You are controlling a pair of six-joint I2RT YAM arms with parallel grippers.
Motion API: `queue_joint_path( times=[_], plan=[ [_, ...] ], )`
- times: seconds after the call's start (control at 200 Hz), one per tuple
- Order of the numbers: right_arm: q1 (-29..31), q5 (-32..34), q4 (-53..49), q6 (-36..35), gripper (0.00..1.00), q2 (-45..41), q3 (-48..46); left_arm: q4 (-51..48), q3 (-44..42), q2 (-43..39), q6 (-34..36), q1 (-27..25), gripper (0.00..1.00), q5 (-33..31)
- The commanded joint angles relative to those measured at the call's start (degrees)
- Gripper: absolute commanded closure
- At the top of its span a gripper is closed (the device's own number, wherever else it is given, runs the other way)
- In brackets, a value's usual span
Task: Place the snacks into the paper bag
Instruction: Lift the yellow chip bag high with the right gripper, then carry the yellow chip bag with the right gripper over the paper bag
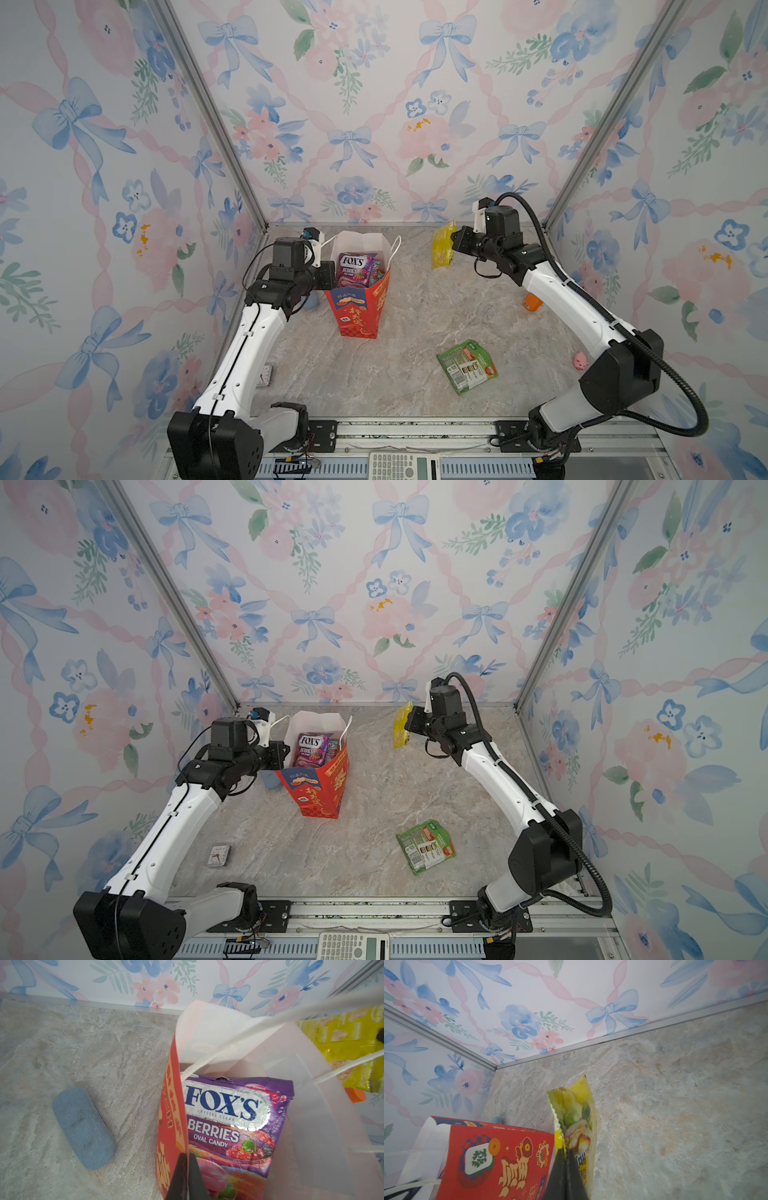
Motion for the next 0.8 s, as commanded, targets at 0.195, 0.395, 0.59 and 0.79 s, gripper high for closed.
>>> queue_joint_path(
  times=[0.195,0.395,0.59,0.79],
  plan=[
    [6.64,3.65,-5.26,-5.08,1.0,-1.75,13.13,1.45,1.24,-0.18,0.14,-0.26,1.0,1.16],
    [10.17,4.38,-6.14,-7.07,1.0,1.91,22.52,1.46,1.16,-0.13,0.1,-0.41,1.0,1.66],
    [13.85,4.3,-7.45,-8.84,1.0,7.83,32.18,1.52,1.05,-0.4,-0.05,-0.34,1.0,1.74],
    [18.06,2.32,-10.44,-9.51,1.0,15.02,42.58,1.46,0.79,-0.63,-0.19,-0.31,1.0,1.82]
  ],
)
